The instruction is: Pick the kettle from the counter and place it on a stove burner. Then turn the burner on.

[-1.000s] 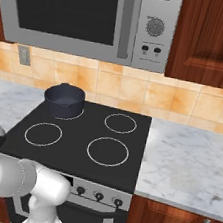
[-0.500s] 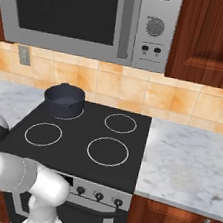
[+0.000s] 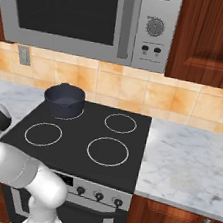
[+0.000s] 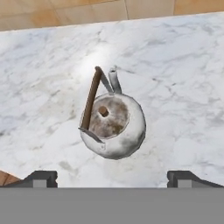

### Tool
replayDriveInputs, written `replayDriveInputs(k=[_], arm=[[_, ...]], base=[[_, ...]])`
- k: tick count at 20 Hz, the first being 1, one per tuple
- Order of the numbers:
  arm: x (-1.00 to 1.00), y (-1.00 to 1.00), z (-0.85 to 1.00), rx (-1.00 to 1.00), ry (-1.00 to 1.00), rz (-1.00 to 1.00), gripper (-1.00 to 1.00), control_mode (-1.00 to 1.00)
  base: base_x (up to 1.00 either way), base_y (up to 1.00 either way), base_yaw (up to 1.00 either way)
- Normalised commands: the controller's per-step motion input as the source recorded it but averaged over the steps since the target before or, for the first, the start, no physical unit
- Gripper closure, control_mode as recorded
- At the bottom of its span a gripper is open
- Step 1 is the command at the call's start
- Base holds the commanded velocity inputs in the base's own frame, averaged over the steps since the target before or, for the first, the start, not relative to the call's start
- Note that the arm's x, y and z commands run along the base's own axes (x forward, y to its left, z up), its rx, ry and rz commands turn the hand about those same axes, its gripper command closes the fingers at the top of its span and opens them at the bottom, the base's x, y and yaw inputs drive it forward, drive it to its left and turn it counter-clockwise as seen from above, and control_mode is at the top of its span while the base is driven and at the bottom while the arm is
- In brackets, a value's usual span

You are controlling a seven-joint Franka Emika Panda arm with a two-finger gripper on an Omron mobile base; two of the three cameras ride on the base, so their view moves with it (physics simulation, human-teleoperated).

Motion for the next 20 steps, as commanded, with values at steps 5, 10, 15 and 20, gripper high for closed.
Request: replayDriveInputs(k=[5, 10, 15, 20], arm=[[0.33, 0.44, -0.10, 0.00, 0.00, 0.00, -1.00, -1.00], [0.18, 0.16, -0.12, -0.05, 0.00, 0.00, -1.00, -1.00], [0.16, 0.12, -0.21, -0.07, 0.00, 0.00, -1.00, -1.00], [0.12, 0.15, -0.45, -0.02, 0.01, 0.00, -1.00, -1.00]], base=[[0.00, 0.00, 0.00], [0.00, 0.00, 0.00], [0.00, 0.00, 0.00], [0.00, 0.00, 0.00]])
